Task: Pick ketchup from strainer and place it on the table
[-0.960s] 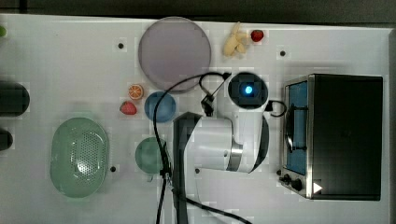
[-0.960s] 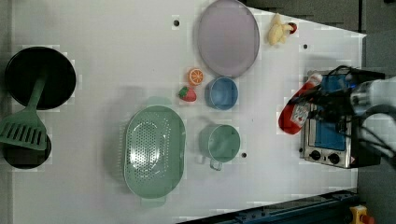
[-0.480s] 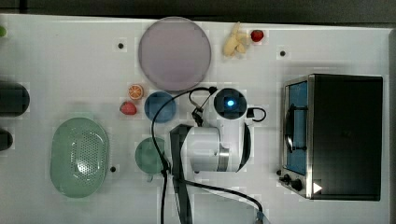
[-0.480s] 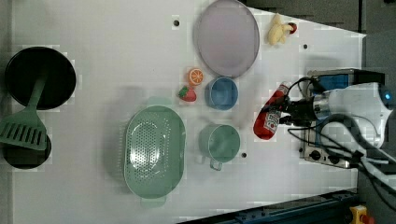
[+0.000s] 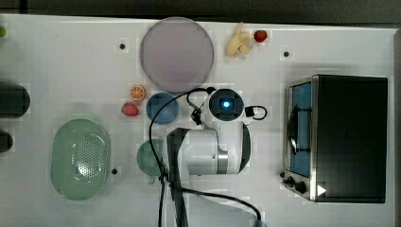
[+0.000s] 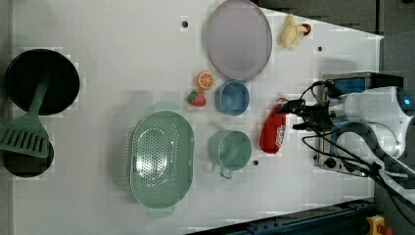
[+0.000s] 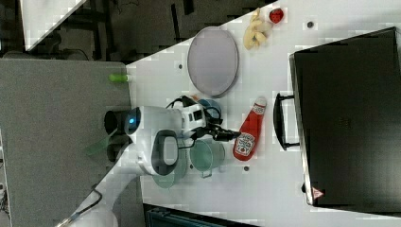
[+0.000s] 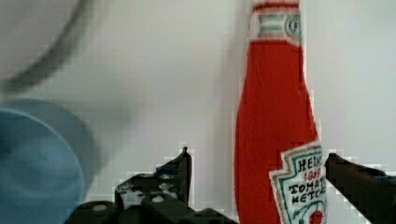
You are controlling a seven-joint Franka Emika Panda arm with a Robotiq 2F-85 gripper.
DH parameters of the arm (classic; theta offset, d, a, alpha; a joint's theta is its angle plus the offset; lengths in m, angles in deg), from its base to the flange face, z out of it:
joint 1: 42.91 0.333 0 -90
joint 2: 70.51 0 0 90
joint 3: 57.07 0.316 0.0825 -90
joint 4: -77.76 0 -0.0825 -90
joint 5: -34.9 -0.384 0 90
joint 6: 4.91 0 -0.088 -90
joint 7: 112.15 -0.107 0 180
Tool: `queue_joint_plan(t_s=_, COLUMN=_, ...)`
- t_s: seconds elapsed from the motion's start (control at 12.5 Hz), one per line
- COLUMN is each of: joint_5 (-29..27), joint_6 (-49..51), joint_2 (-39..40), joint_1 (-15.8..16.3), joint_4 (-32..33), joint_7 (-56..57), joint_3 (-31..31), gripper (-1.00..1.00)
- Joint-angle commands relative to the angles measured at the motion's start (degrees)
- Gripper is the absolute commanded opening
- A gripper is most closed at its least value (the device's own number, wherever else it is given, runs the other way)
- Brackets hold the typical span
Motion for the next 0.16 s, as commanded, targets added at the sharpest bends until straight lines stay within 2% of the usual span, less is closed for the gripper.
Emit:
queue_joint_plan(t_s=0.08, joint_5=-3.7, joint_6=2.9, joint_2=-7.9, joint_1=0.2, joint_4=-6.2, joint_7=-2.4, joint_3=1.1, gripper=1.0)
queue_joint_plan(t_s=0.16, joint_5=-4.7, joint_6=6.3, joint_2=-9.4, joint_1=0.2, joint_4=-8.0, joint_7=-3.3, joint_3=1.5, gripper=1.0)
